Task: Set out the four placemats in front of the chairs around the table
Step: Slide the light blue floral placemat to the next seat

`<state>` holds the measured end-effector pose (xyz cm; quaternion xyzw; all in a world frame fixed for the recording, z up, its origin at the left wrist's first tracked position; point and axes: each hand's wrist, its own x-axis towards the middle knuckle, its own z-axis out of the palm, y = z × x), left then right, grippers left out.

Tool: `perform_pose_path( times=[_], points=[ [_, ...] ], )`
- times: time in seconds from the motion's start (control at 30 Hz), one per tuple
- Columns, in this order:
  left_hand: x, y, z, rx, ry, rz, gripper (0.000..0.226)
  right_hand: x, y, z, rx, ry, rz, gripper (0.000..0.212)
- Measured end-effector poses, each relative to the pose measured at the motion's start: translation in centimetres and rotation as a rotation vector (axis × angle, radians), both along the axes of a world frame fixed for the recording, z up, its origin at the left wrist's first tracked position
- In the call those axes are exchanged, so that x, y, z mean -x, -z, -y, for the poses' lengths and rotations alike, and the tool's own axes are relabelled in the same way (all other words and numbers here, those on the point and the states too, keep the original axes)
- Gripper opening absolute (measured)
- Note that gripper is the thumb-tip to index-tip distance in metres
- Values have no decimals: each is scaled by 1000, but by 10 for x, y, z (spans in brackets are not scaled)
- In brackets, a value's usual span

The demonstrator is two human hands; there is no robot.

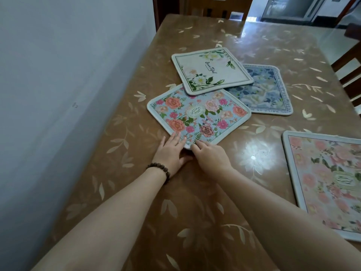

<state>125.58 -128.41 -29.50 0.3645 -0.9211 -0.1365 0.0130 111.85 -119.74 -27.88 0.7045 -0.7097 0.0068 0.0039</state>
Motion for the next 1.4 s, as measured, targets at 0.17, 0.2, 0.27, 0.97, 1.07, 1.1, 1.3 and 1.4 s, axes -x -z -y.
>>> perform_pose_path(
  times=[0.17,0.2,0.27,0.97,1.07,1.1,1.3,1.4],
  points=[
    [6,-11,-3,134,28,-36,40,0,-9,-12,54,37,64,21],
    [7,-12,-6,144,39,-34,39,0,-9,-18,64,40,91,18],
    [6,-14,-14,147,54,-29,37,-2,-9,-31,78,51,129,10],
    [-90,-42,-207,-39,102,187,35,-105,-21,-227,-29,198,311,7],
    [-104,-45,-236,-12,123,217,35,-121,-24,-257,-33,219,347,5],
    [-108,-46,-245,-5,125,220,34,-126,-25,-265,-36,225,361,6],
    [-123,-55,-291,55,188,253,33,-143,-29,-313,-73,263,380,5],
    [-130,-56,-307,71,232,268,32,-151,-29,-333,-90,278,361,4]
  ],
)
